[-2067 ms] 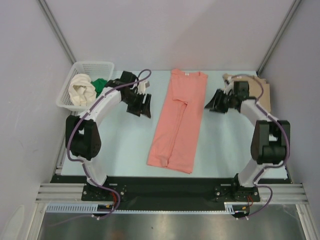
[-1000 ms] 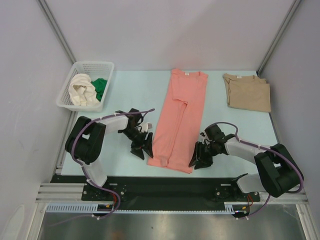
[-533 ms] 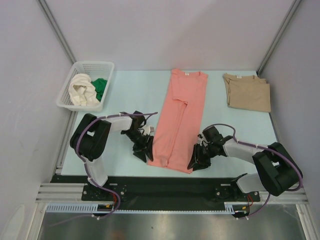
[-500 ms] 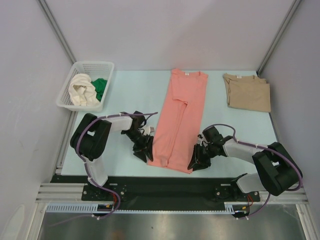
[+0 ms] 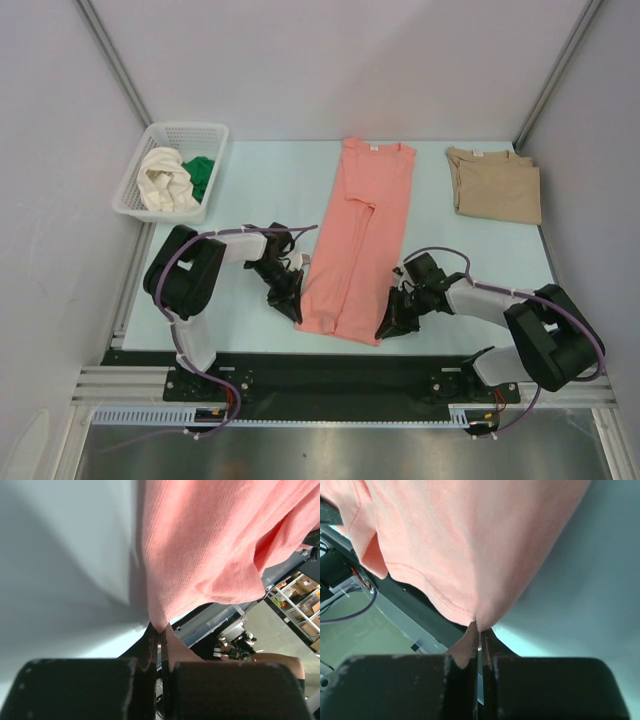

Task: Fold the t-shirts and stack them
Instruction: Fold the tshirt

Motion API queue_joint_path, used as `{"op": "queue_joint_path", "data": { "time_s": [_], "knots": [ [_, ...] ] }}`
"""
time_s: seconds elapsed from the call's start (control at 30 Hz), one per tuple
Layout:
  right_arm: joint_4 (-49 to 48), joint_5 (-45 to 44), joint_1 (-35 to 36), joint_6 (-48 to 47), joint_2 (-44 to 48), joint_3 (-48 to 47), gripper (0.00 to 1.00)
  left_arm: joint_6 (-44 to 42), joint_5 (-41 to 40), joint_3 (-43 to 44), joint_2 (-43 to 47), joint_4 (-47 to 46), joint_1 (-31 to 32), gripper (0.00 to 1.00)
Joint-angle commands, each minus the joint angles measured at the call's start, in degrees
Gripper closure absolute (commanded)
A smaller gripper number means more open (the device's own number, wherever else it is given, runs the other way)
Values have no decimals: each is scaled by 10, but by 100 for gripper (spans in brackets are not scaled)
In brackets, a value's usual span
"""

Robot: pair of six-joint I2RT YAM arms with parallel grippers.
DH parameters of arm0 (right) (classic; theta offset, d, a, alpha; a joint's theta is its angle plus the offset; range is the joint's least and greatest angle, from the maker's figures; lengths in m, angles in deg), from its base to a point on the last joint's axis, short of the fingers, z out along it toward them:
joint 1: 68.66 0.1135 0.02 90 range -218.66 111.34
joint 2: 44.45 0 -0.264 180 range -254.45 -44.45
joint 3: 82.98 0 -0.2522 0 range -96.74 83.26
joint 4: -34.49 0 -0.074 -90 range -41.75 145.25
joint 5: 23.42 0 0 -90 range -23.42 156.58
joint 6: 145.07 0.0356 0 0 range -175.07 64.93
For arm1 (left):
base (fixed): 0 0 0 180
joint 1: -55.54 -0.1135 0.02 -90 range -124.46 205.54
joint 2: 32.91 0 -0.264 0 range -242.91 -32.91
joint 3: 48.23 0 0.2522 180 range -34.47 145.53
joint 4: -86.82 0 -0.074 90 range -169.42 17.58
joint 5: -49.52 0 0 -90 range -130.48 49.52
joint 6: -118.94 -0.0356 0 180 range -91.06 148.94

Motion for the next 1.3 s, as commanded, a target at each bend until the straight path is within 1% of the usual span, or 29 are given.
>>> {"op": "queue_joint_path", "data": {
  "time_s": [0.0,0.13,0.23,0.33,0.57,0.73,0.9,0.97,1.13,1.23,1.27],
  "knots": [
    [-13,9,4,-2,27,3,100,-13,2,16,25,-7,4,100],
    [16,6,3,-17,50,-6,100,-32,-11,38,42,7,4,100],
    [38,11,-3,-39,79,-22,100,-54,-34,65,61,26,3,100],
    [52,17,-10,-59,103,-38,100,-68,-40,92,76,40,4,100],
    [91,41,-68,-110,108,-98,100,-102,-64,156,91,87,2,100],
    [101,41,-97,-129,112,-141,100,-126,-90,229,83,113,-4,99],
    [82,38,-132,-134,97,-174,100,-142,-101,320,45,123,-6,100],
    [77,35,-146,-136,89,-183,100,-164,-102,355,28,130,-7,100],
    [39,26,-178,-137,58,-216,100,-176,-99,425,-37,137,-14,100],
    [9,26,-190,-135,39,-227,100,-181,-101,483,-82,135,-17,100],
    [5,24,-196,-134,26,-233,100,-185,-102,518,-95,135,-17,100]
  ]
}}
